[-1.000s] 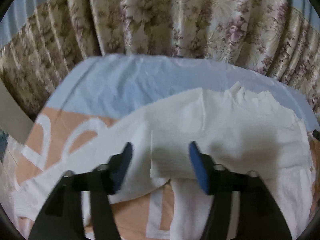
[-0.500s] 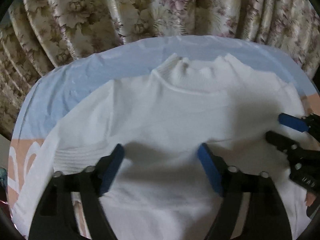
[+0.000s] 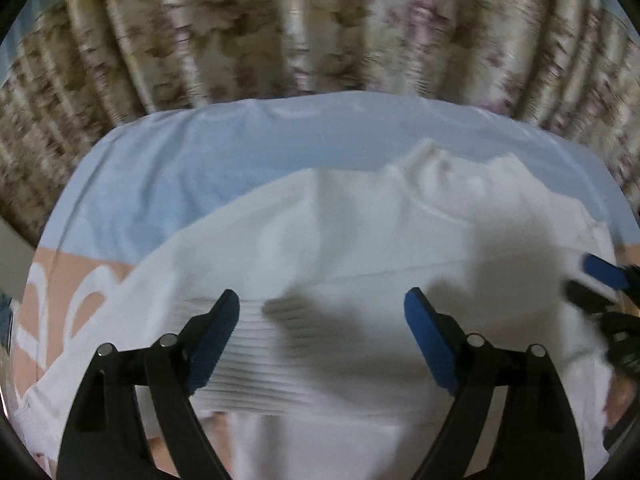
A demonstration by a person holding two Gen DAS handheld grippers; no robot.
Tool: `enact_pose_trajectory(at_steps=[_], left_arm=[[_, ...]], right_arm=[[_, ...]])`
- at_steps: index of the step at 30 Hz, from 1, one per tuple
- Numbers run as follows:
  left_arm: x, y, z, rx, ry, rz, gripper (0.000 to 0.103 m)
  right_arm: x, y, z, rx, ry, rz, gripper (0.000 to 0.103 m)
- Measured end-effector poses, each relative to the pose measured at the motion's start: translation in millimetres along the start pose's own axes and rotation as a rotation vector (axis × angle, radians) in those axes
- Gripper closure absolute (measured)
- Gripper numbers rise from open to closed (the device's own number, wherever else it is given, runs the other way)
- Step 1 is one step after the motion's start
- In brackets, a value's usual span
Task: Fold small clothes
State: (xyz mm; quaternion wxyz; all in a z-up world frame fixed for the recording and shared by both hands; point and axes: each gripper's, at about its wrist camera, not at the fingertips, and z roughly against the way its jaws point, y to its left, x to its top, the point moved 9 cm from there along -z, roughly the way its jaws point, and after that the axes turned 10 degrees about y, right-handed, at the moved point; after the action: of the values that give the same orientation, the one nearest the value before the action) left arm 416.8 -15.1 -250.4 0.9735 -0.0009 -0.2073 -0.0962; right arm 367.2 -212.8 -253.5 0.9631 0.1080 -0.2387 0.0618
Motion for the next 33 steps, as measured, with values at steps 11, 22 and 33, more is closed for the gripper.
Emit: enact_pose_trajectory(at_steps=[11, 22, 33], left_arm=[[29, -15, -33, 0.142, -0.018, -0.077, 0.012], [-10, -40, -20, 0.082, -0.013, -0.135, 0.010], [-38, 22, -2, 0.072, 0.001, 0.027, 0.007]], right_arm=[[30, 1, -42, -0.102, 0.056, 0.046, 0.045], [-2, 33, -25, -0.074, 0.061, 0.146, 0.046], [-32, -46, 13, -0.163, 0.023, -0.010, 0.047]])
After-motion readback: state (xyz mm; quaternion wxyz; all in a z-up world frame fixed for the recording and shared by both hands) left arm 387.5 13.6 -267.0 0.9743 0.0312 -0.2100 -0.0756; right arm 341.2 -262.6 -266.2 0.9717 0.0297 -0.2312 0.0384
